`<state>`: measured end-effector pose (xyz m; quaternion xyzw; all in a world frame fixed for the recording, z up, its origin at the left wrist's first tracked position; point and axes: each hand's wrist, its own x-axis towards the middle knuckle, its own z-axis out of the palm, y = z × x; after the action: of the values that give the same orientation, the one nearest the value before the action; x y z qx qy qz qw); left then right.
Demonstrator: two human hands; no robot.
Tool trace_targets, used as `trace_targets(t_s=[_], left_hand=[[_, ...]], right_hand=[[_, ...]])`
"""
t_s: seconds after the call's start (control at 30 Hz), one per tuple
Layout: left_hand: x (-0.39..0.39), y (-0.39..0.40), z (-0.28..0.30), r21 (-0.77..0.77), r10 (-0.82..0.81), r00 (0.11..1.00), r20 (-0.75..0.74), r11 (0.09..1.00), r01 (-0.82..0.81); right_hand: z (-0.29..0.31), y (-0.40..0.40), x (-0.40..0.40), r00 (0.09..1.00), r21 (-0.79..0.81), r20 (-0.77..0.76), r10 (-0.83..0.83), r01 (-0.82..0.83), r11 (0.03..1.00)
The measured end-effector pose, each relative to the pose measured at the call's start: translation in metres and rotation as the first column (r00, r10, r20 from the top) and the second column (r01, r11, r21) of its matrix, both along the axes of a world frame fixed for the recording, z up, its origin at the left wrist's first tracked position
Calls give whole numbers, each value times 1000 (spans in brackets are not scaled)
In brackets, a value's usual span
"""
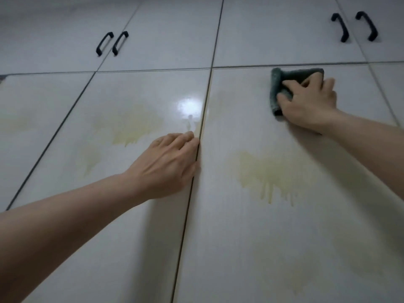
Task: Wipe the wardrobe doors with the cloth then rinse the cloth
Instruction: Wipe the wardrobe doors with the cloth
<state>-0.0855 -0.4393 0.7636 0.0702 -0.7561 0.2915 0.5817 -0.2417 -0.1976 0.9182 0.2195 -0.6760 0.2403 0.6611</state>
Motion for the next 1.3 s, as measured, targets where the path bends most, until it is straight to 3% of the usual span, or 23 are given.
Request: trace_targets(t_s=[0.1,0.23,0.3,0.4,0.5,0.6,0.73,0.83,0.87,0.93,1.0,1.07,1.13,1.23,1.3], left_hand=[[3,-8,-7,-1,27,999,17,1000,-27],[7,-15,-9,14,-2,1000,24,1000,2],[10,-17,-5,-21,-30,999,42,999,31],[16,-29,-1,-37,-19,1000,25,999,20],[26,-44,3,2,-22,999,-28,1000,22],[42,-66,5,51,-53,996,-67,997,56],[64,-99,3,95,-33,998,-57,995,39],[83,-118,2,104,-45,998,-41,993,49],[90,-127,4,104,-53,998,-41,993,57],[101,-143,5,106,-60,997,-48,992,64],[109,-159,6,117,-71,996,-51,990,76],[112,-170,5,134,-73,996,-46,988,78],[110,-173,6,151,-75,997,-33,985,79],[99,-161,7,163,-121,992,-37,979,125],[85,-146,5,48,-95,995,-8,994,95]], right_hand=[[-24,-32,13,998,18,-62,32,-31,999],[-83,-98,50,956,366,-239,170,-73,928],[-83,-105,53,945,457,-277,175,-31,889],[-40,-78,36,971,277,-226,82,-17,961],[-13,-40,19,998,-9,11,64,-64,998],[-26,-61,28,995,-89,55,87,-82,993],[-59,-151,66,981,138,-79,179,-167,976],[-78,-198,90,961,424,-215,177,-71,903],[-72,-200,91,957,450,-250,144,-17,893],[-46,-181,81,964,319,-262,45,42,947],[-19,-148,70,995,56,-76,-58,63,996],[-10,-131,72,989,-193,150,-14,43,980],[-11,-146,82,976,-272,215,-38,97,957],[-24,-188,102,998,-9,55,-28,28,1000],[-34,-201,105,997,194,-83,-3,19,981]])
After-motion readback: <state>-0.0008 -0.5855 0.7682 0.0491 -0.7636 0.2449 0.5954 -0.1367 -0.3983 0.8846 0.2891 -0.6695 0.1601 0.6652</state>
